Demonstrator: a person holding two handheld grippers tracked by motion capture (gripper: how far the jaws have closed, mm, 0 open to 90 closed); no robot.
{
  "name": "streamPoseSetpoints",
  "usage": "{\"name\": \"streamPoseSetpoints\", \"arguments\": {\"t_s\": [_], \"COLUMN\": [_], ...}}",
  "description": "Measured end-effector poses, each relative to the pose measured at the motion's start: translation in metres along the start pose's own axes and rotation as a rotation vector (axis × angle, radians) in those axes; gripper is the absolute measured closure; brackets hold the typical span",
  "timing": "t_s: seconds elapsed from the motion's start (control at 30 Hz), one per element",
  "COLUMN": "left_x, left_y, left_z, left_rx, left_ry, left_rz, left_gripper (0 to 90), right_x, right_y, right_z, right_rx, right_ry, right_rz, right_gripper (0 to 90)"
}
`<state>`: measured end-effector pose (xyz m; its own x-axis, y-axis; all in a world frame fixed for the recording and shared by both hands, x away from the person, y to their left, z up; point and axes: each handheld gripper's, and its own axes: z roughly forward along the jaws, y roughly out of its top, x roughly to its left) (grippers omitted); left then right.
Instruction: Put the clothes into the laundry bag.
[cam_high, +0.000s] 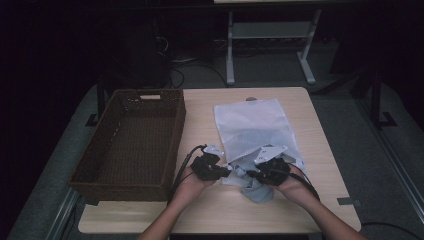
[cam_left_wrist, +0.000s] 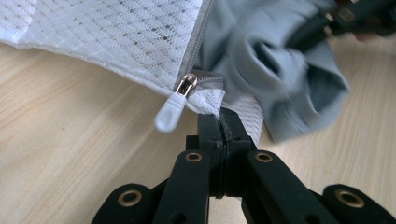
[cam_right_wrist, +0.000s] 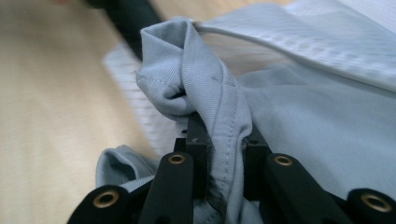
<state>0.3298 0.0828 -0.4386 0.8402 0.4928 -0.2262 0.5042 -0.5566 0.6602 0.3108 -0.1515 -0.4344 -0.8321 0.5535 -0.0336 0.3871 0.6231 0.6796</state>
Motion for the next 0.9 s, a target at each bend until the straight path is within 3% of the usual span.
{"name": "streamPoseSetpoints", "arguments": {"t_s": [0.1, 0.33, 0.63, 0.77, 0.9], "left_x": [-0.001, -0.003, -0.009, -0.010, -0.009], "left_y": [0.000, 0.001, 0.003, 0.003, 0.002], "left_z": [0.001, 0.003, 0.008, 0.009, 0.010], "left_rx": [0.005, 0.005, 0.023, 0.027, 0.023], "left_ry": [-0.005, -0.005, -0.021, -0.021, -0.019], "left_rz": [0.004, 0.009, 0.038, 0.044, 0.035], "left_gripper": [89.1, 89.2, 89.2, 89.2, 89.1], "right_x": [-0.011, -0.023, -0.039, -0.042, -0.043], "right_y": [0.001, 0.000, -0.002, -0.003, -0.004], "right_z": [0.003, 0.010, 0.018, 0.019, 0.017], "right_rx": [0.004, 0.017, 0.002, -0.008, -0.020], "right_ry": [-0.025, -0.049, -0.123, -0.123, -0.091], "right_rz": [0.037, 0.070, 0.160, 0.167, 0.161], "right_gripper": [78.6, 78.6, 78.6, 78.2, 74.5]}}
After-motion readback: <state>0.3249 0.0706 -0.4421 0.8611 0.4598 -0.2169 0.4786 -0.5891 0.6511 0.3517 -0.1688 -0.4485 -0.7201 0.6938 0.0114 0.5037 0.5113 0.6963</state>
